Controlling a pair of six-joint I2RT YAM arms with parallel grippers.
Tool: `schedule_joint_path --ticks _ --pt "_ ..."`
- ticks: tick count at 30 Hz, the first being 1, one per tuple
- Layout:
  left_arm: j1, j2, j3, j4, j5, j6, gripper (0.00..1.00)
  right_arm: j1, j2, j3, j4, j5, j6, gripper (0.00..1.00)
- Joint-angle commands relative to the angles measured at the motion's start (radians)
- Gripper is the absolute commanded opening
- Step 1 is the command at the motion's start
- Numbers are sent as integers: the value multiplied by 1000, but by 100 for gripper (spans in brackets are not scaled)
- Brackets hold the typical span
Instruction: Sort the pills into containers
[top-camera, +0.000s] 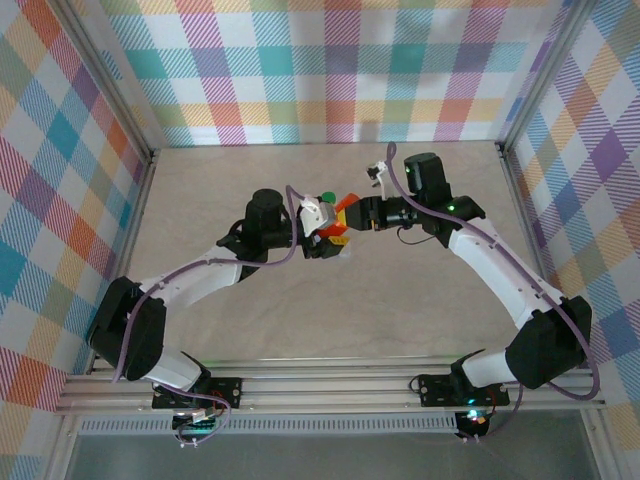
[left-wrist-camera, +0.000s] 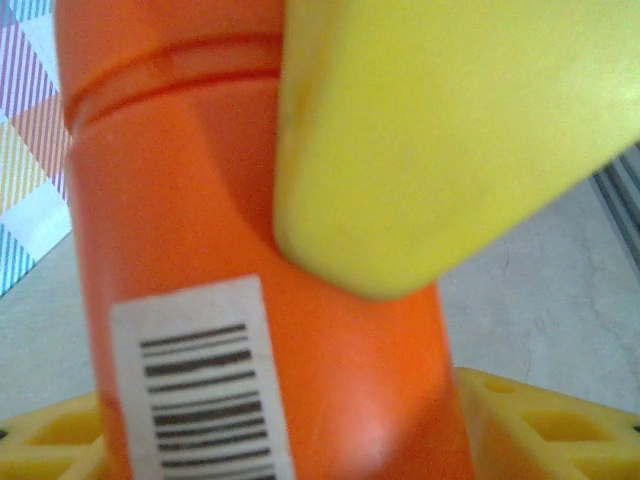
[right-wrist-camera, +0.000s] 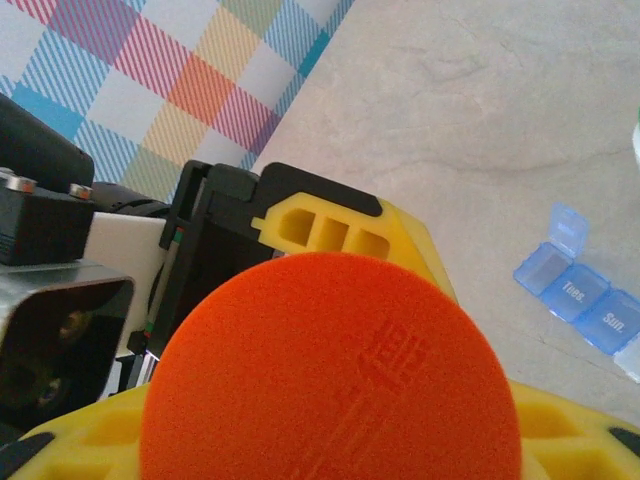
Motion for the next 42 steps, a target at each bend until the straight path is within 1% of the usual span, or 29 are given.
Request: schedule_joint_path --ticks 1,3,4,8,9,10,11,14,16,17,20,22,25,29,31,33,40,42 --pt "-15 -44 -7 14 42 33 60 2 -19 -9 8 2 -21 45" --pt "-15 -47 -8 0 51 44 51 2 -23 -11 9 1 -18 45" --pt "-15 -47 -9 -6 55 49 49 1 -26 -12 10 3 -18 45" --pt "-16 -52 -20 -21 45 66 49 2 -39 -15 8 17 -18 45" --pt "-16 -51 -21 -28 41 70 49 2 -43 -14 7 22 -19 47" --pt "-16 -51 -24 -33 34 73 48 2 -45 -12 3 29 -22 52" --pt "-16 -51 -29 -35 26 78 45 2 -49 -10 -7 47 -26 57" --pt "-16 -58 -57 -19 -4 81 37 2 -59 5 -40 89 -43 61" --pt "-16 -65 -79 -2 -34 73 34 2 -71 16 -63 120 -45 68" --pt "-16 -69 -89 8 -51 69 31 2 -77 21 -72 138 -43 72" --pt "-16 -78 -126 58 -102 49 24 2 -98 35 -83 199 -10 78" --pt "-16 -82 -155 108 -140 35 21 2 -111 41 -81 245 36 80" --pt "-16 -85 -188 184 -183 12 21 1 -116 36 -55 298 140 82" --pt "-18 -72 -207 256 -249 -12 21 3 -79 39 -38 289 215 82" --pt "-19 -71 -211 283 -262 -21 21 3 -55 35 -26 285 243 81" --pt "-25 -69 -210 295 -276 -21 21 9 -34 24 9 251 274 80" --pt "-38 -54 -195 290 -291 -15 20 68 11 23 91 233 300 79" --pt "-38 -52 -195 290 -292 -14 21 77 20 30 93 237 296 75"
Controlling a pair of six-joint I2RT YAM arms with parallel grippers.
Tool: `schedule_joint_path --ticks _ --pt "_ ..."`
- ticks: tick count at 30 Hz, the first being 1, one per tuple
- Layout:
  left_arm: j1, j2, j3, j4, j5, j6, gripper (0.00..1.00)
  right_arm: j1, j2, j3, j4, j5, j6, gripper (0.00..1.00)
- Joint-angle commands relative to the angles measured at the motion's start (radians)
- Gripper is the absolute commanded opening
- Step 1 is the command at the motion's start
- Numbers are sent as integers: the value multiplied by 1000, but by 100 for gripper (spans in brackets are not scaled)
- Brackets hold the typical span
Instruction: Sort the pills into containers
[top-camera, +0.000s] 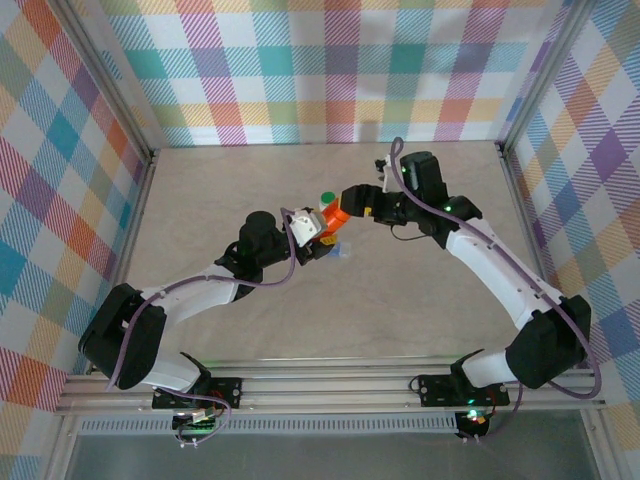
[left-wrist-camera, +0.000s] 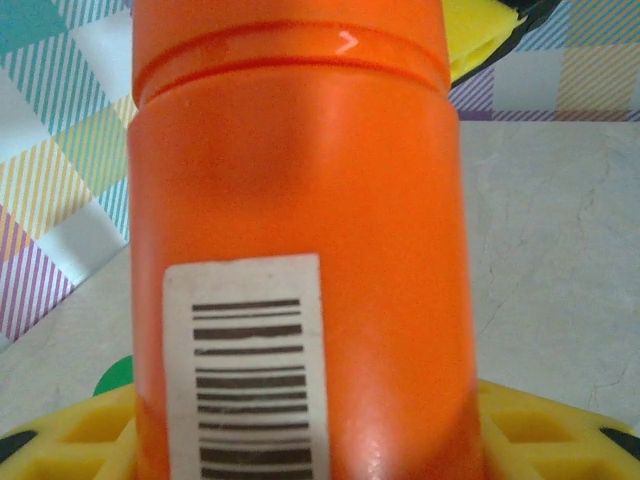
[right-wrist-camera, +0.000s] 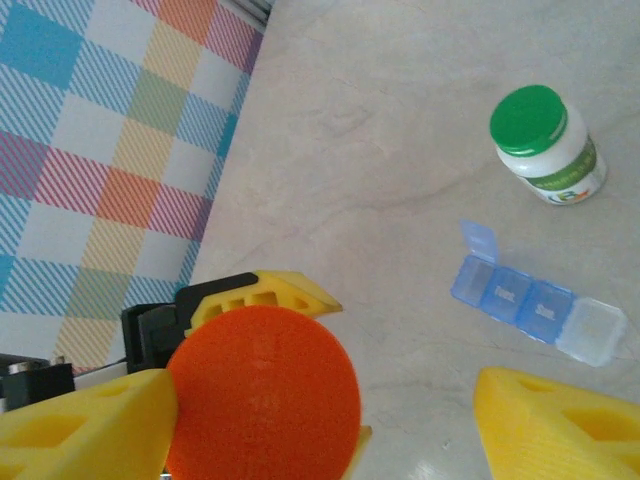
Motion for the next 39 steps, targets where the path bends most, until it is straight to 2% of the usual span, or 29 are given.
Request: schedule_joint_path --ticks 1,9,16,19,20,22,24,25,28,31,36,38,39 --pt "-21 -2 12 63 4 -5 21 34 18 24 40 -25 13 73" --pt "-23 4 23 52 16 -6 21 65 35 36 22 -7 -24 68" --pt "-22 0 22 51 24 -13 21 71 28 41 -2 15 -81 41" --pt "-23 -9 18 32 55 -3 21 72 9 34 10 -51 -183 31" --pt "-20 -20 15 16 86 6 21 71 0 32 6 -90 -249 25" --pt "9 -48 19 -32 232 12 23 71 -16 43 -48 -166 -418 13" --pt "45 -69 43 -109 369 16 24 71 -43 39 -98 -230 -576 7" --pt "54 -76 59 -156 419 36 25 71 -58 36 -117 -258 -649 0" --pt "62 -83 90 -272 481 85 26 71 -93 27 -177 -335 -870 0" --pt "74 -79 94 -294 526 88 26 72 -123 15 -203 -388 -1042 0" --pt "75 -103 94 -325 511 95 25 71 -134 42 -197 -303 -1103 1" --pt "75 -118 95 -334 509 96 25 71 -115 86 -227 -297 -1097 9" --pt "75 -123 98 -337 505 95 25 71 -108 99 -236 -301 -1097 20"
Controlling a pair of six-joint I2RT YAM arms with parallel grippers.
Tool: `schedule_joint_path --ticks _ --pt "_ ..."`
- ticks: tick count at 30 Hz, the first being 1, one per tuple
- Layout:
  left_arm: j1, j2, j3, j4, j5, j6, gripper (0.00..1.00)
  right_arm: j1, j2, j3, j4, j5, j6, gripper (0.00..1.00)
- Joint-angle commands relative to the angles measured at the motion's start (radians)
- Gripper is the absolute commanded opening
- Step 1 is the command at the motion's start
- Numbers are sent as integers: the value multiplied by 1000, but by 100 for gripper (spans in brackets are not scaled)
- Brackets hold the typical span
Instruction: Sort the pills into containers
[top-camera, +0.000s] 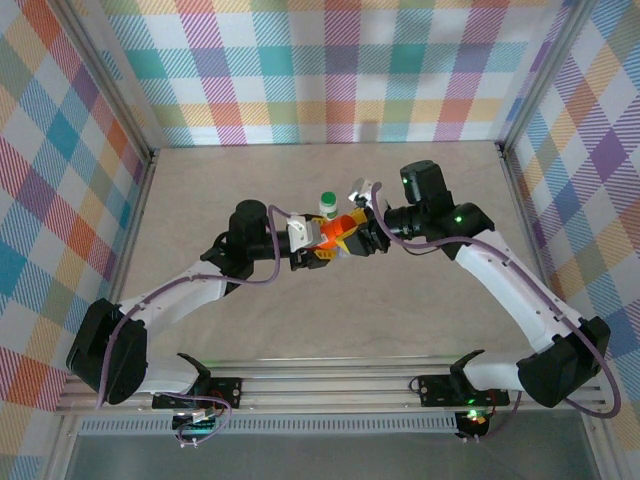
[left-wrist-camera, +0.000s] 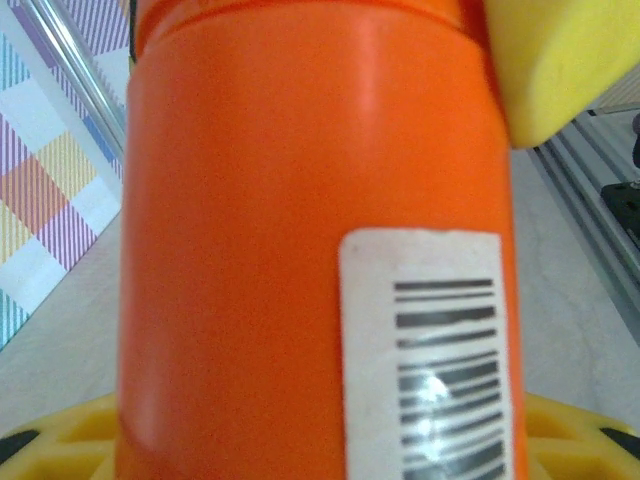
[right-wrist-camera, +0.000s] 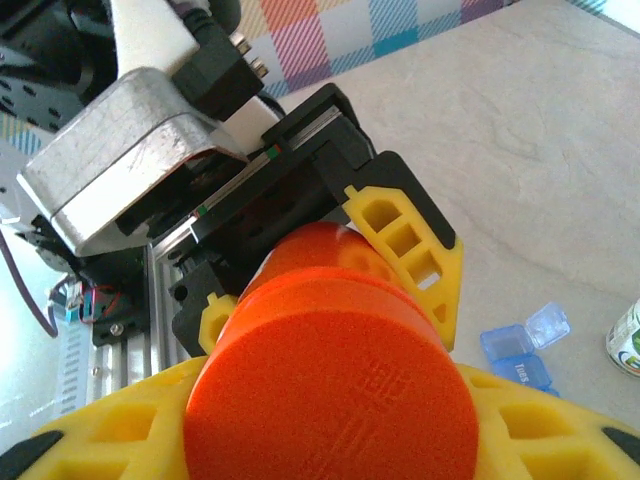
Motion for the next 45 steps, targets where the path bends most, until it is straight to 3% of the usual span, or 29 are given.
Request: schedule_joint_path --ticks 1,2,4,8,16,23,25,30,45 --pt "18 -33 22 -107 81 -42 25 9 0 75 -10 -62 -191 35" --pt "18 -38 26 -109 67 -46 24 8 6 77 5 -54 -181 48" --pt "13 -42 32 -104 42 -47 24 9 20 95 5 -51 -152 64" --pt "7 -54 9 -87 -10 -35 24 9 22 145 -13 -29 -73 80" --pt "4 -49 -32 32 -138 -106 23 9 -46 130 83 79 117 84" --pt "-5 -48 -90 153 -257 -150 23 9 -24 161 156 361 559 87" --pt "-13 -45 -97 182 -299 -152 23 9 -8 153 145 391 687 87" --pt "-19 -51 -95 194 -401 -146 23 10 37 111 153 364 859 85" --pt "-30 -12 -62 199 -444 -146 22 29 176 132 212 176 890 79"
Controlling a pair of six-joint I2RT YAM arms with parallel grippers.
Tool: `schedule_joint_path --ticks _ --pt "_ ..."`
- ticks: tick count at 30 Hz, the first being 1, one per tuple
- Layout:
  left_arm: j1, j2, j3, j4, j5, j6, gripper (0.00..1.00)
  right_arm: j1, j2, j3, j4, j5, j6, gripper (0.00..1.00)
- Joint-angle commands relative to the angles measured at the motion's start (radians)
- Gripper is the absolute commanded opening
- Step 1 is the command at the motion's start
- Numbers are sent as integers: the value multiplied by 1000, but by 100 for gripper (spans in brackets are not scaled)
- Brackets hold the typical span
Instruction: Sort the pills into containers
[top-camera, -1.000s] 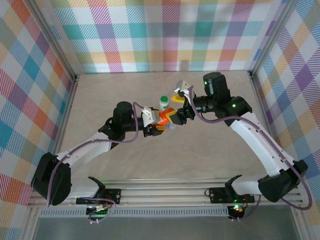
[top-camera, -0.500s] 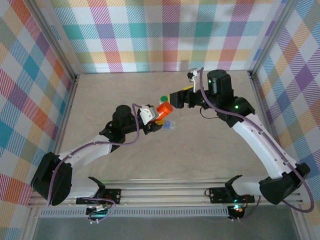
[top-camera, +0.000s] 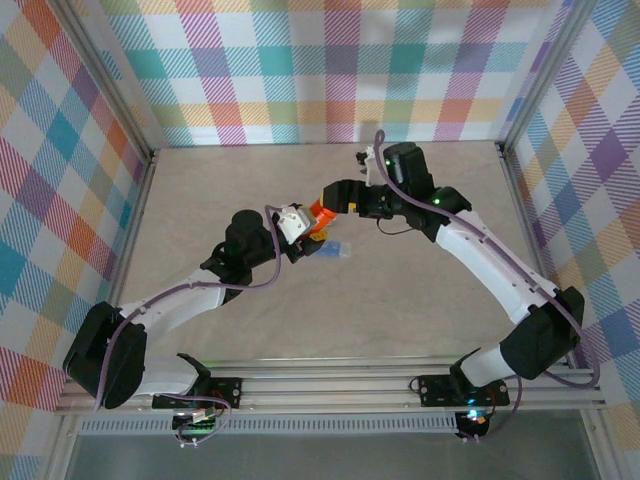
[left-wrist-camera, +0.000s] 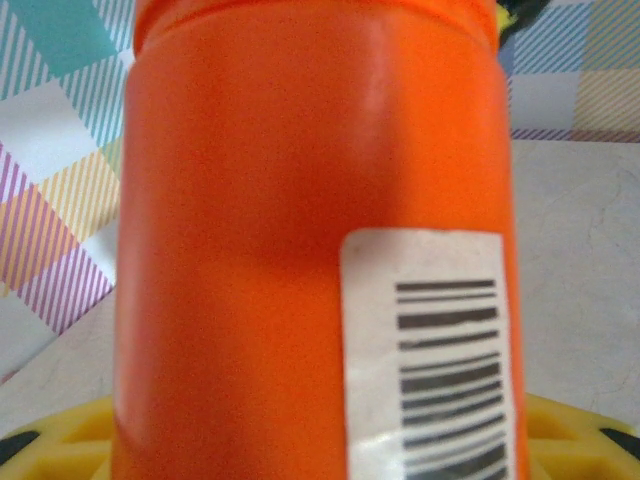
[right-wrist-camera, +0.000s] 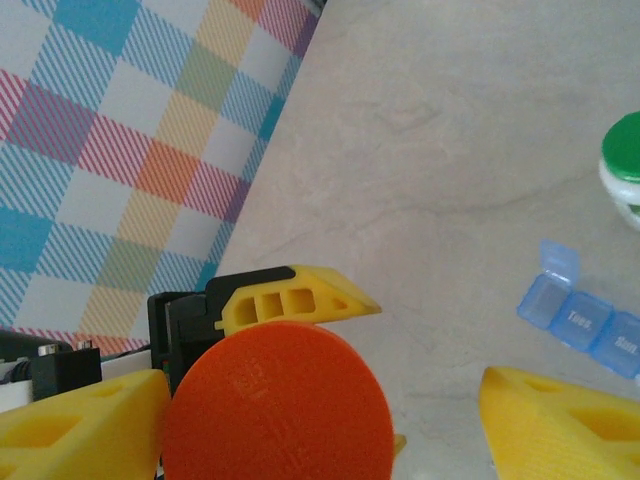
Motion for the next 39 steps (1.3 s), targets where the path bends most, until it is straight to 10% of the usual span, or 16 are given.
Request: schedule_joint_path --ticks 1,15,27,34,37,39 --pt "-10 11 32 47 -16 -2 22 10 11 17 37 -54 11 78" --pt "-10 14 27 60 31 3 22 15 -12 -43 73 -264 -240 45" --pt "-2 -43 64 -122 399 69 22 4 -116 -96 -226 -432 -1230 41" --pt "-2 -61 73 -185 457 96 22 -3 -40 64 -445 -396 -1426 50" --pt "-2 -57 75 -187 453 99 22 -4 -25 92 -425 -375 -1380 86" --pt "-1 -54 77 -195 440 105 22 -4 -43 83 -395 -347 -1356 92"
